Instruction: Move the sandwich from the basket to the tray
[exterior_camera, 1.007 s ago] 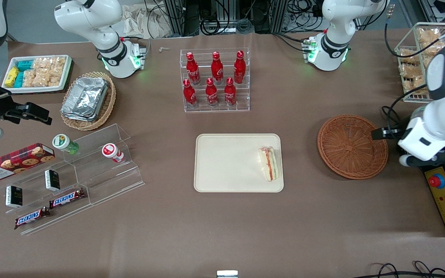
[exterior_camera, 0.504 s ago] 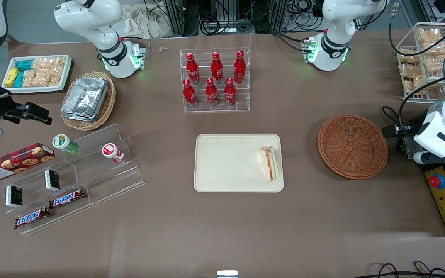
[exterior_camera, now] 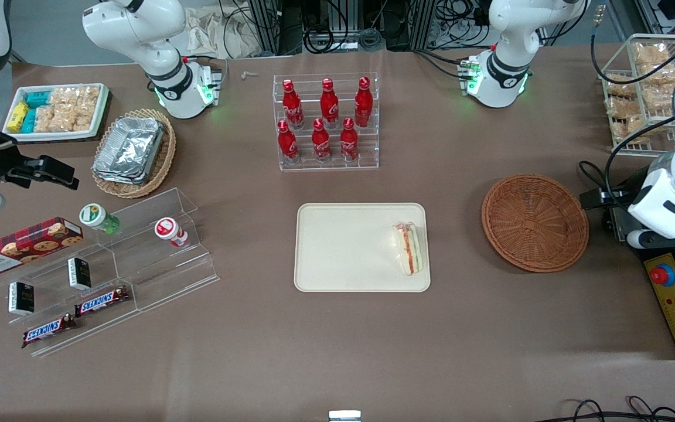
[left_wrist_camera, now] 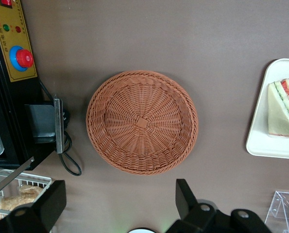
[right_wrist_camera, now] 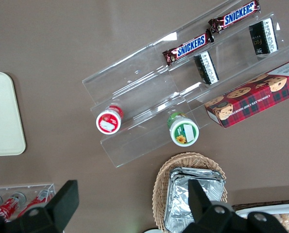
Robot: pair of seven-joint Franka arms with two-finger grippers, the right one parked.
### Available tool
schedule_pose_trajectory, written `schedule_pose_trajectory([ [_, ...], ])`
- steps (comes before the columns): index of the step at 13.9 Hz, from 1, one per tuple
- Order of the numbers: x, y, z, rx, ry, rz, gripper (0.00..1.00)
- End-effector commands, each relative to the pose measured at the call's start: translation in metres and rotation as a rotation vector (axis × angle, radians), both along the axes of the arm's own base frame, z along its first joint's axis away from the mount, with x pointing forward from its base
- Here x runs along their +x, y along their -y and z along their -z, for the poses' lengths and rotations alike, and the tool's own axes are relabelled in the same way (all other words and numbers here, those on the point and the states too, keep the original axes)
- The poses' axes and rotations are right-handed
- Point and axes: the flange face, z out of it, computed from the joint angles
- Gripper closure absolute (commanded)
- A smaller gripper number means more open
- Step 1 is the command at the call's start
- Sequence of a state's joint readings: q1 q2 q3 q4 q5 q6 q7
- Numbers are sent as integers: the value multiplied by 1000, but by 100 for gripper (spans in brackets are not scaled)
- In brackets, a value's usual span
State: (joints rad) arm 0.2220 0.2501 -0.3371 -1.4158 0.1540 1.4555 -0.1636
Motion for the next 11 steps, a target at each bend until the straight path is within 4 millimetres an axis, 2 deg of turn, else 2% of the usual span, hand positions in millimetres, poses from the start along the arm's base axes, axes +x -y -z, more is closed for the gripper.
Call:
schedule_pose_trajectory([
  [1, -2, 3, -7, 12, -3, -27, 0],
  [3, -2, -12, -6, -20, -10, -46, 0],
  [6, -1, -14, -3, -30, -16, -28, 0],
  [9, 1, -18, -12, -53, -4, -39, 0],
  [11, 3, -18, -11, -55, -10, -39, 0],
])
